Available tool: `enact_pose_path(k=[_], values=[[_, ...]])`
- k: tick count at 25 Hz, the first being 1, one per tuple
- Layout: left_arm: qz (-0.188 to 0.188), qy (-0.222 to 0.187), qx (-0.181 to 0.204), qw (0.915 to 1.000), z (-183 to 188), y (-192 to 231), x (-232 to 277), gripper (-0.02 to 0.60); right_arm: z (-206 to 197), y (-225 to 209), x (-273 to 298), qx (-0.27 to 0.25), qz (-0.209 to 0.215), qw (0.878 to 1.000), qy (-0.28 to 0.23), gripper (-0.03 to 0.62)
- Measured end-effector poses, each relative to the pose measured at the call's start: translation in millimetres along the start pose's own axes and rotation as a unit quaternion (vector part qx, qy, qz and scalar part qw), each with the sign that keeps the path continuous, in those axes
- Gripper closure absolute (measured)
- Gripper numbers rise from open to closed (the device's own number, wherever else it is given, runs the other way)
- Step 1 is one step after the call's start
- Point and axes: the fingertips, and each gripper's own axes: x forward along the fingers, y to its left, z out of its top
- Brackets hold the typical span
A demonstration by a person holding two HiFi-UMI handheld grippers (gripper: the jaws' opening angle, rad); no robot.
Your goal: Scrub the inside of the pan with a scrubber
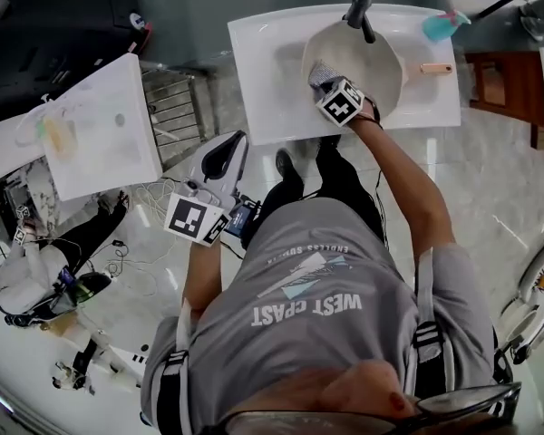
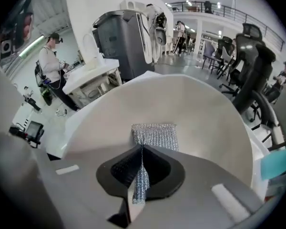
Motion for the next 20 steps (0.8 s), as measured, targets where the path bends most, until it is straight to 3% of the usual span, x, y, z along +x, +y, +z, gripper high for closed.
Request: enact_pose_path(k=[5,11,16,20], values=[[0.015,0.007,-0.004,0.9998,-6,7,-11,0.578,29,-74,20,0.0,-0.095,0.995,-0.032,0.582],[0.018,0.004,-0.006,0.9998,-9,12,-16,0.578,-29,-140,4,0.021,-0.147,0.988,0.032,0.582],[0.001,-0.002,-0.007,1.0,-4,12,-5,0.578,-108,-123,-26,0.099,-0.094,0.986,0.091,0.583],[-0.017,-0.004,-0.005,0.9998,2,9,9,0.578,-121,-55,-35,0.059,-0.015,0.989,0.132,0.583]])
